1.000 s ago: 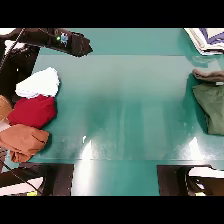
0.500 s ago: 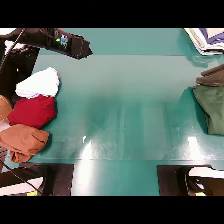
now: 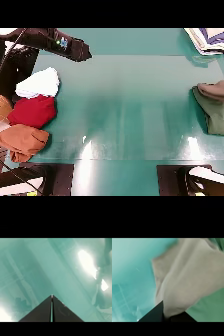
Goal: Fold the shirts.
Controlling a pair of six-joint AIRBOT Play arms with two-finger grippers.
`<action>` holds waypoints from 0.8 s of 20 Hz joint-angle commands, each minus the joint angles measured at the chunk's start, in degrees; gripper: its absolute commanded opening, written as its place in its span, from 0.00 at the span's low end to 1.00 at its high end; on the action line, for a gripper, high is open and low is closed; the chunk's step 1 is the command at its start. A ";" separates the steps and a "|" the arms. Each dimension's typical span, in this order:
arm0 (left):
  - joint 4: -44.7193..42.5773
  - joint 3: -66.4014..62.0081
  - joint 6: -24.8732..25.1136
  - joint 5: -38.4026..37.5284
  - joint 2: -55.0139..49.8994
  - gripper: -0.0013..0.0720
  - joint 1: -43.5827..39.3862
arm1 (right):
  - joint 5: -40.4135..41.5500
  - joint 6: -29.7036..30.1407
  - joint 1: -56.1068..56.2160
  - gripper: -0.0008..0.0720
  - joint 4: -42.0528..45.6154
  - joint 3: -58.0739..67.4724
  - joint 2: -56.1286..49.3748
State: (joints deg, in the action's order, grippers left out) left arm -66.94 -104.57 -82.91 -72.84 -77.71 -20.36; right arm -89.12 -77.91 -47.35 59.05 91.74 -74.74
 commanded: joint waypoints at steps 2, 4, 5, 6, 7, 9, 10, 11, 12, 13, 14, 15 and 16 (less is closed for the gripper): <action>-0.04 0.00 0.85 -0.98 -0.02 0.05 0.00 | -1.49 -0.57 -5.64 0.67 6.80 -12.85 6.67; -0.04 0.00 0.87 -1.31 -0.02 0.05 0.00 | -1.22 -0.55 -8.63 0.72 7.02 -16.33 9.03; -0.04 0.00 0.87 -1.31 -0.02 0.05 0.00 | -0.70 -0.57 -9.77 0.72 6.97 -17.16 9.92; -0.07 0.00 0.87 -1.33 -0.02 0.05 0.00 | -0.39 -0.61 -10.60 0.72 6.95 -17.51 10.75; -0.04 0.00 0.90 -1.31 -0.02 0.05 0.00 | 0.07 -1.03 -10.73 0.72 6.67 -17.40 11.30; -0.04 0.00 0.87 -1.25 -0.02 0.05 0.00 | 0.66 -1.75 -9.66 0.71 1.86 -17.33 11.96; -0.04 0.00 0.87 -1.16 -0.02 0.05 0.00 | 0.59 -1.75 -7.96 0.71 -1.92 -17.33 11.96; -0.04 0.00 0.85 -0.76 -0.02 0.05 0.00 | 0.46 -1.75 -5.09 0.71 -5.75 -17.33 11.96; -0.02 0.00 0.81 -0.70 -0.02 0.05 0.00 | 0.07 -1.75 -1.57 0.71 -8.83 -17.33 11.96; 0.07 0.00 0.81 -1.31 0.00 0.05 0.00 | 0.07 -1.75 3.23 0.71 -11.26 -17.33 11.96; 0.07 0.00 0.81 -1.20 0.00 0.05 0.00 | 0.22 -1.75 8.17 0.71 -12.48 -17.33 11.96; 0.07 0.00 0.81 -0.76 0.00 0.05 0.00 | 0.70 -1.75 13.86 0.71 -12.70 -17.33 11.96; 0.07 0.00 0.81 -0.28 0.00 0.05 0.00 | 1.49 -1.73 19.65 0.71 -12.48 -17.33 11.93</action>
State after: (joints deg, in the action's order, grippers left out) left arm -66.94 -104.57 -82.06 -73.84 -77.71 -20.36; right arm -88.62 -79.48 -40.03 50.87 74.54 -62.96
